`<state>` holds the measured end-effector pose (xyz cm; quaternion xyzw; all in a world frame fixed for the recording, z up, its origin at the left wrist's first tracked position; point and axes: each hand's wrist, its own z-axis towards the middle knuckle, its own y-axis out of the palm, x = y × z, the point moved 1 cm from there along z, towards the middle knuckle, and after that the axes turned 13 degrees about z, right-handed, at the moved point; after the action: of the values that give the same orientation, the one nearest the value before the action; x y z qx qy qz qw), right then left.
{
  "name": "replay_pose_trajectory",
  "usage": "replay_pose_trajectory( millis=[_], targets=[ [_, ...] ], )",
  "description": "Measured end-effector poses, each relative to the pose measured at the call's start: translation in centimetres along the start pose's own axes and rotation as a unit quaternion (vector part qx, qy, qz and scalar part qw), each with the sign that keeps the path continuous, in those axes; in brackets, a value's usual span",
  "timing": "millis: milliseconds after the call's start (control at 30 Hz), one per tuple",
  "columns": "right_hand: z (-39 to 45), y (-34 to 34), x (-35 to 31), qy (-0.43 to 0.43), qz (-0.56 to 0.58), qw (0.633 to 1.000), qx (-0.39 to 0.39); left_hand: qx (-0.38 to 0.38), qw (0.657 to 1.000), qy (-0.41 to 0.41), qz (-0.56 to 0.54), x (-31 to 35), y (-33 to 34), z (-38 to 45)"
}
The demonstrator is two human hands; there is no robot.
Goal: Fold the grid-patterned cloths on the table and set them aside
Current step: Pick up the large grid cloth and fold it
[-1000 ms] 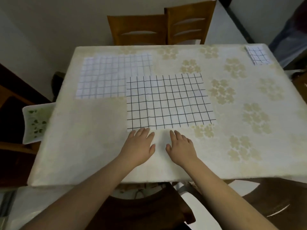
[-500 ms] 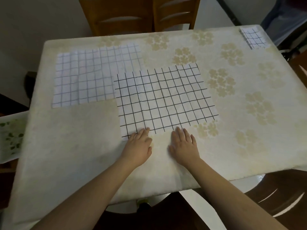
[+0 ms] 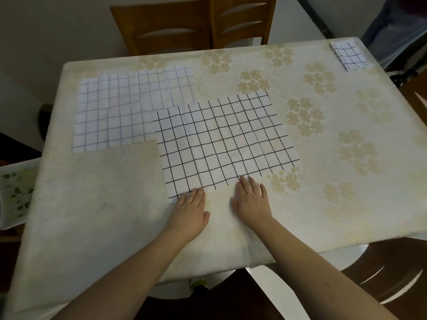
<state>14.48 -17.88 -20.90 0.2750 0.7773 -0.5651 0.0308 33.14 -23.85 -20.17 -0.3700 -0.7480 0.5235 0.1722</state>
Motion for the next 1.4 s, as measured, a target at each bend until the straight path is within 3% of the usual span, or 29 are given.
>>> replay_pose_trajectory(
  millis=[267,433,533,633,733,867,1000,1167,1267,1400],
  targets=[
    [-3.0,-0.4,3.4,-0.003,0.022,0.999,0.033,-0.039,0.998,0.047,0.026,6.0,-1.1,-3.1],
    [-5.5,-1.4,4.9,0.043,0.155,0.983,0.086,-0.028,0.997,0.063,0.018,10.9,-1.7,-4.6],
    [-6.2,-1.1,5.9,0.091,0.304,0.94,0.126,-0.015,0.998,0.059,-0.002,13.4,-2.1,-5.0],
    [-6.5,-0.9,6.4,0.161,0.473,0.861,0.097,0.005,0.998,0.063,-0.002,15.5,-2.4,-5.3],
    [-6.0,-0.7,7.2,0.213,0.533,0.814,0.086,0.018,0.996,0.085,-0.009,16.8,-2.8,-5.4],
    [-5.9,-1.5,8.4,0.217,0.523,0.819,0.09,0.059,0.993,0.1,-0.029,16.5,-3.5,-5.8],
    [-7.3,-2.6,10.7,0.199,0.499,0.843,0.016,0.095,0.991,0.073,-0.054,15.0,-4.1,-6.0],
    [-9.2,-4.0,14.9,0.172,0.4,0.898,-0.058,0.076,0.994,-0.002,-0.083,12.3,-3.7,-4.9],
    [-9.6,-4.6,16.9,0.186,0.379,0.906,-0.005,0.085,0.988,-0.04,-0.126,10.7,-3.5,-4.0],
    [-9.1,-5.0,17.7,0.213,0.448,0.863,0.1,0.068,0.966,-0.092,-0.233,8.5,-3.0,-2.2]
  ],
)
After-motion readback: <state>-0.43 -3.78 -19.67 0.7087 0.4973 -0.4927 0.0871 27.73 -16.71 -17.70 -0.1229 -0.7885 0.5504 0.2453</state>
